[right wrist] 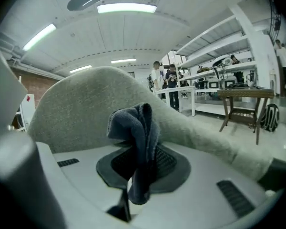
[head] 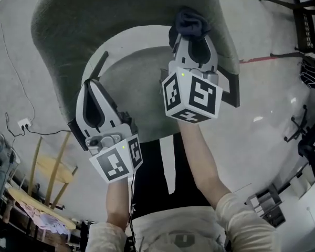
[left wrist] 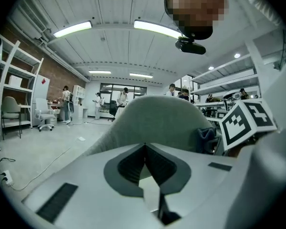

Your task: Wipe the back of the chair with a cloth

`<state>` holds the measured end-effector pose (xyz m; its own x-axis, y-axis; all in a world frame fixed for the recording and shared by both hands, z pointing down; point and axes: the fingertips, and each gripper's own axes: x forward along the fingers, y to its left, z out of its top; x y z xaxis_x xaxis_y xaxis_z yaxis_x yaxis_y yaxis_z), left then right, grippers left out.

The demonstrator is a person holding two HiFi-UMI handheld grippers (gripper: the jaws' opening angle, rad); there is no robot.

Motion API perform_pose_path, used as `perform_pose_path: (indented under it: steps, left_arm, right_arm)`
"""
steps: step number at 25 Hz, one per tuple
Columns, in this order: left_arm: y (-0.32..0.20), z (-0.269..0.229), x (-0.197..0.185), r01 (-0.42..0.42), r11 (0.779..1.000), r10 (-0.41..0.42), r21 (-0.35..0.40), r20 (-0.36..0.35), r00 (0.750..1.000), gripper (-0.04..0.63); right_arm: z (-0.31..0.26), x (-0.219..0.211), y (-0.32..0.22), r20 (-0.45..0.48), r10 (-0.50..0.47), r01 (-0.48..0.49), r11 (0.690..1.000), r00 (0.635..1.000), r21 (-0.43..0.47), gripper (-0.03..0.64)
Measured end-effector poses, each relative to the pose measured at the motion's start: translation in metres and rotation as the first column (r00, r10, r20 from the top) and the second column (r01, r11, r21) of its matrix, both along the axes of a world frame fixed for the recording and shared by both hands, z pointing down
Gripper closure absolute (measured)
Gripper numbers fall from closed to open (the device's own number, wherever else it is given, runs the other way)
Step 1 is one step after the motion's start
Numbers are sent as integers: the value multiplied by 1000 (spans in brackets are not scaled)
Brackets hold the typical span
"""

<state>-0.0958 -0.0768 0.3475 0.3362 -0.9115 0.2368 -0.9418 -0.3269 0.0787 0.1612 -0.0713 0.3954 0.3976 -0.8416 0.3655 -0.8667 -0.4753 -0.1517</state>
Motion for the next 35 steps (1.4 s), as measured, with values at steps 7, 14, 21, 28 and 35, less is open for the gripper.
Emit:
perform_pose_path:
  steps: [7,14,21,28,35]
  left_arm:
    - [8,1,39,-137,991,137,1,7,991,580]
    - [21,4,68,-229,973,229,0,4,973,580]
    - [29,4,81,-266,964,266,-1,3,964,580]
    - [30,4,77,-248,969,248,1,1,969,580]
    - [23,-4,58,-176,984,177,20,-4,984,580]
  right_arm:
    - [0,36,50,-14,169,-169,986,986,-3,558]
    - [4,50,97,-23,283,-284,959,959,-21,558]
    - [5,53,121,-10,341,-341,939,940,-28,558]
    - [6,55,133,-17,378,-378,925,926,-39,558]
    - [5,53,133,-19,367,-368,928,930,-56,558]
